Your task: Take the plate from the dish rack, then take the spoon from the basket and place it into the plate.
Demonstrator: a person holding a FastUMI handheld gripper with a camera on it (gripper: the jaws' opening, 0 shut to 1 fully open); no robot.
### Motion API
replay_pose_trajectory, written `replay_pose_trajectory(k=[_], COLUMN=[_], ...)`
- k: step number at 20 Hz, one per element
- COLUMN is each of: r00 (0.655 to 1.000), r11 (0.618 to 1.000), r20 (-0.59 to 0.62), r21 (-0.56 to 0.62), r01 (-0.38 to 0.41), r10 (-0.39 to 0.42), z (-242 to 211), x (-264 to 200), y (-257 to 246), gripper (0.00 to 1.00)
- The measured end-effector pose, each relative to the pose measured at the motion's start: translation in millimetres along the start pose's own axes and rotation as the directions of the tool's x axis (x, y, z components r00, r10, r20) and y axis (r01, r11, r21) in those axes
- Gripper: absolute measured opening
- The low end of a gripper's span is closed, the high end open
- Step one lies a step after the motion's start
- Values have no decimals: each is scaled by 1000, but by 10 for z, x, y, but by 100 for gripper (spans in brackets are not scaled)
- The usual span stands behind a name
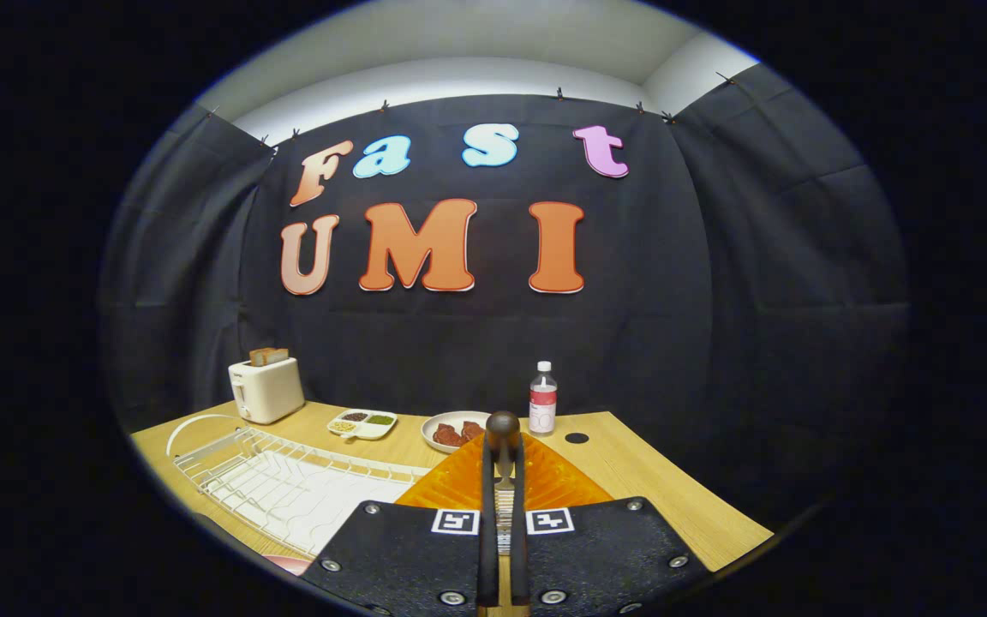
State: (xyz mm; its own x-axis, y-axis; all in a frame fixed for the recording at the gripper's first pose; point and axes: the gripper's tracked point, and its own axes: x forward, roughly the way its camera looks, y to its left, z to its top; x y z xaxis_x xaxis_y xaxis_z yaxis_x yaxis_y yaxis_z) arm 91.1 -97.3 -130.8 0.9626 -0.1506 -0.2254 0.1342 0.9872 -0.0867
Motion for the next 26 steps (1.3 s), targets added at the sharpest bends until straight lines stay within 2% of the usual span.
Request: replay_pose_trajectory(k=[9,12,17,23,26], r00=[971,950,919,859,836], r11=[974,951,918,862,842], r20=[71,44,-26,-71,-101], r21=[-13,-26,-40,46,81], r01=[-226,-309,-394,-506,-534], r10=[227,310,393,508,540], z=[317,154,-275,-679,-877], x=[-745,-969,-1257,-1490,-1537], y=[634,888,1124,1374,1454], gripper=[5,5,5,5,6])
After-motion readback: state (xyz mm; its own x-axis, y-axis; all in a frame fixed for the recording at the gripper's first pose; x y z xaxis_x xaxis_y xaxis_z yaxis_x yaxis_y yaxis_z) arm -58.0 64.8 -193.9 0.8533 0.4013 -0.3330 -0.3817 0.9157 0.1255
